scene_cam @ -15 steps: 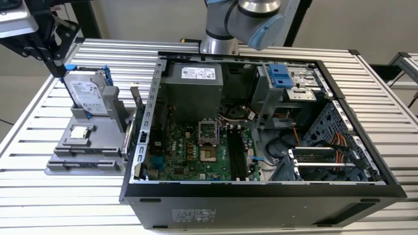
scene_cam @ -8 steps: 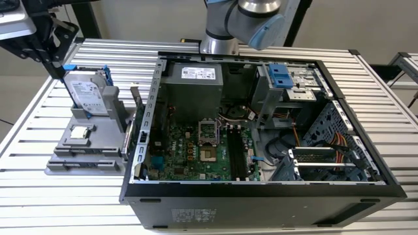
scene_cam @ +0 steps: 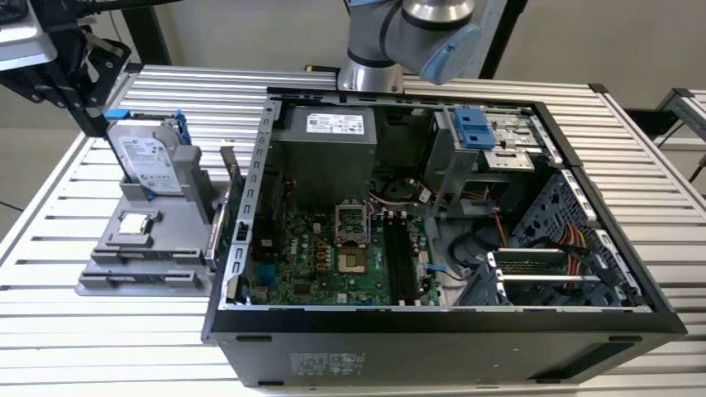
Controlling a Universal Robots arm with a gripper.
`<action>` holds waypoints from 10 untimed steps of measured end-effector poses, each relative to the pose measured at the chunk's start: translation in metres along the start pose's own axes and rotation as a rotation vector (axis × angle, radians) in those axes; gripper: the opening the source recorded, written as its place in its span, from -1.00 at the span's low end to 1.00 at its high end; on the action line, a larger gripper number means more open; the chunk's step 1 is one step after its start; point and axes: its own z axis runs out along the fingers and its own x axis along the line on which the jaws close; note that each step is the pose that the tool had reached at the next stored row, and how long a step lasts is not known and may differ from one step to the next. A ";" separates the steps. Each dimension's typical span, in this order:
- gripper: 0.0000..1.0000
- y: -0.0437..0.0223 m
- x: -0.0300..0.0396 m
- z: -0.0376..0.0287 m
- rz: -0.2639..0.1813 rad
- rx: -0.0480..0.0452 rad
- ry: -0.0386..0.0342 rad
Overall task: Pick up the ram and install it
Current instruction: 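Reach for the ram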
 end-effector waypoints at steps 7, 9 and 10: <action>-1.00 -0.0046 0.0005 -0.0002 0.000 0.0000 0.0000; -1.00 -0.0059 0.0006 -0.0002 0.000 0.0000 -0.0001; -1.00 -0.0065 0.0006 -0.0003 0.000 0.0000 0.0000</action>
